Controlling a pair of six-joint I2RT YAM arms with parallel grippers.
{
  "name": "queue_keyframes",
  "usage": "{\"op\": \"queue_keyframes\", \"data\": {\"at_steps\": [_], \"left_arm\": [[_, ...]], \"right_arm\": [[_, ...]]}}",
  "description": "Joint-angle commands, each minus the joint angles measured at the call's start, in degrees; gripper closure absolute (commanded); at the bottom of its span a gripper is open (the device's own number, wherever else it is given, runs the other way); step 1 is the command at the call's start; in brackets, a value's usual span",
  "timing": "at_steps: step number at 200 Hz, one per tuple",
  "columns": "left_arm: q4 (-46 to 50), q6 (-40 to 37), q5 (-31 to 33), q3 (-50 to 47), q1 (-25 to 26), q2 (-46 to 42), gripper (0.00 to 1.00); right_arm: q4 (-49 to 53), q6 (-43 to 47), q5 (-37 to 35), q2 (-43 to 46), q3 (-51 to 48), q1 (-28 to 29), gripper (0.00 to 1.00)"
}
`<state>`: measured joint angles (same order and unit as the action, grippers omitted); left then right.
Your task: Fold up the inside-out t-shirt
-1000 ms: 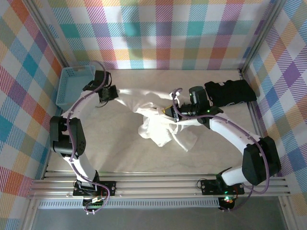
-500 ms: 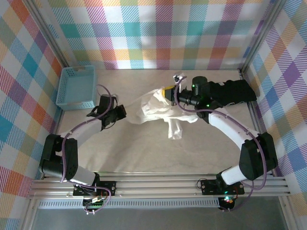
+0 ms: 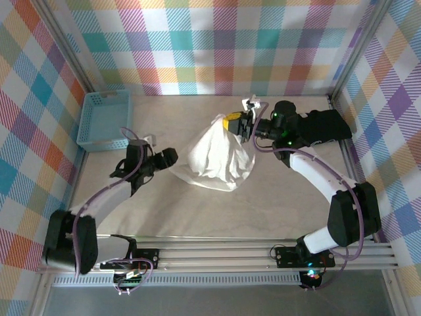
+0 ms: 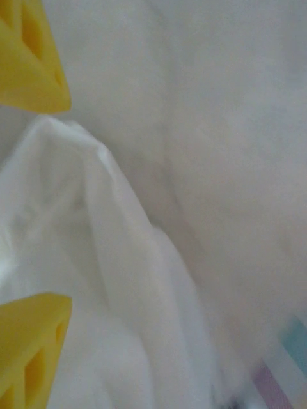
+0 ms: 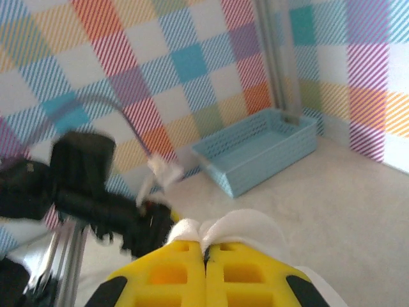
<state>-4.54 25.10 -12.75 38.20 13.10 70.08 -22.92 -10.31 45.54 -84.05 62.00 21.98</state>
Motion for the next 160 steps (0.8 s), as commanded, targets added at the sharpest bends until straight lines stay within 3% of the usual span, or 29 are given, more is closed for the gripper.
{"op": "queue_keyframes", "data": {"at_steps": [1,51,88,100,105,118,134,148,160], "left_arm": [[-4.3,-1.0,-5.5,4.2,0.9,-0.7,0.19],[7.2,-9.7,-15.0,22.4,6.0,19.3,0.09],[17.3,-14.8,-21.4,37.5,10.1,37.3,0.05],[21.0,-15.8,-24.0,41.5,11.6,42.5,0.08],[22.7,-16.1,-24.5,42.4,12.2,44.0,0.11],[22.0,-14.7,-25.4,42.3,13.1,46.6,0.29],[16.5,-10.5,-27.3,39.8,12.4,47.5,0.62],[12.1,-6.2,-27.3,37.3,10.5,46.4,1.00],[8.1,-2.0,-25.2,34.6,8.0,44.1,1.00]], "right_arm": [[9.7,10.2,9.9,2.7,0.9,-0.7,1.00],[22.8,19.0,14.4,2.9,-0.4,-1.6,1.00],[21.6,18.0,14.3,3.1,0.4,-1.8,1.00],[18.2,14.7,13.3,3.0,1.5,-2.0,1.00],[16.7,12.5,12.0,2.9,2.3,-2.0,1.00],[14.1,9.5,10.3,2.3,4.9,-2.3,1.00],[11.9,6.5,9.0,1.3,8.5,-2.5,1.00],[8.6,3.4,8.8,0.9,10.7,-2.9,1.00],[5.5,0.6,9.7,0.8,12.2,-3.5,1.00]]}}
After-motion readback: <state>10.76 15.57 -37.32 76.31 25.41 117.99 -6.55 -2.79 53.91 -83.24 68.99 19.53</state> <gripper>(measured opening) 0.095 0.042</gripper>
